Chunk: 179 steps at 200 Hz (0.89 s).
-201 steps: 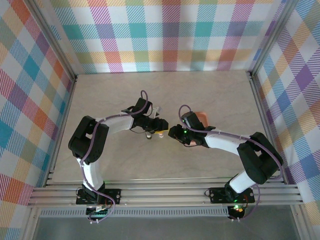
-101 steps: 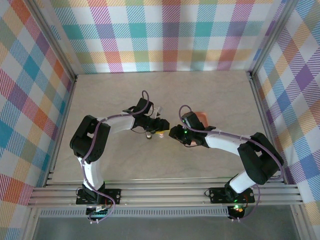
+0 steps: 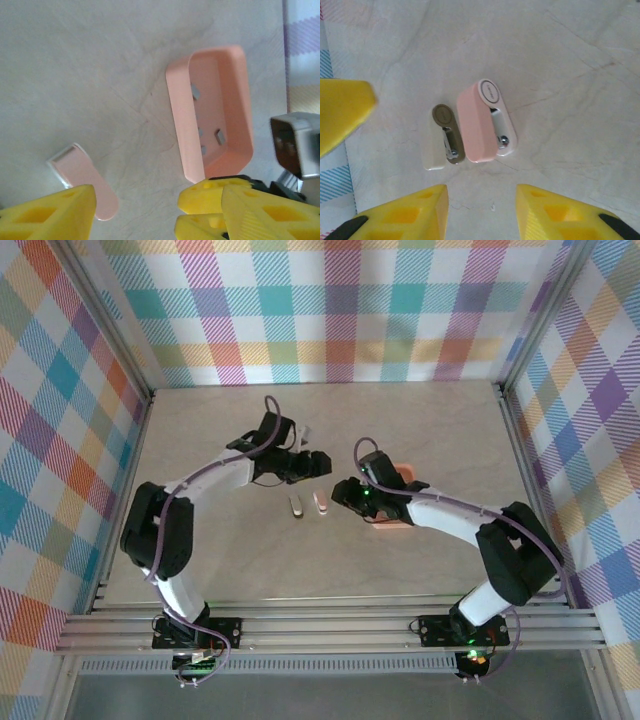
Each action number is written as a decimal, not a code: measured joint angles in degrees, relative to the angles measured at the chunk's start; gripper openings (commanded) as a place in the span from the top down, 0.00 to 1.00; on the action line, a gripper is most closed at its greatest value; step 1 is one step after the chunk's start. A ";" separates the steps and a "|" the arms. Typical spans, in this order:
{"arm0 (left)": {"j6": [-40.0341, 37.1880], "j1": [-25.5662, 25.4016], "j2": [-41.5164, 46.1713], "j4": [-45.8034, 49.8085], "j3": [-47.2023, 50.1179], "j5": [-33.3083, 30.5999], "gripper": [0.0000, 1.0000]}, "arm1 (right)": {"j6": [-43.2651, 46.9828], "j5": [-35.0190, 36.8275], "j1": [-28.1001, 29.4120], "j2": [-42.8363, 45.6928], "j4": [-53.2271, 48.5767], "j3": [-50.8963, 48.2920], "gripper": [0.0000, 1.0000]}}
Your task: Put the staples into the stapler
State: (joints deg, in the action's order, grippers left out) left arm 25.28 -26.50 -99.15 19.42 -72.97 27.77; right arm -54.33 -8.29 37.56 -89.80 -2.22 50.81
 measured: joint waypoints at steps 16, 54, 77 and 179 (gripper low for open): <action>0.39 1.62 2.84 -0.04 1.55 -1.42 0.31 | 0.42 -0.94 0.00 -2.43 -0.02 1.90 0.59; 1.05 4.63 6.01 0.00 6.88 -3.06 0.31 | 0.92 -3.43 0.00 -7.82 0.00 4.61 0.60; 1.27 5.35 6.01 0.02 9.09 -3.48 0.31 | 1.05 -4.72 0.00 -10.80 0.02 6.08 0.61; 1.97 5.66 6.01 -0.07 10.49 -3.43 0.31 | 1.22 -6.10 0.33 -14.62 0.68 7.06 0.63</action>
State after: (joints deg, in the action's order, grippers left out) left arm 27.24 -20.84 -93.14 19.35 -62.48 24.34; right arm -53.10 -14.39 37.89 -104.42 -1.54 57.87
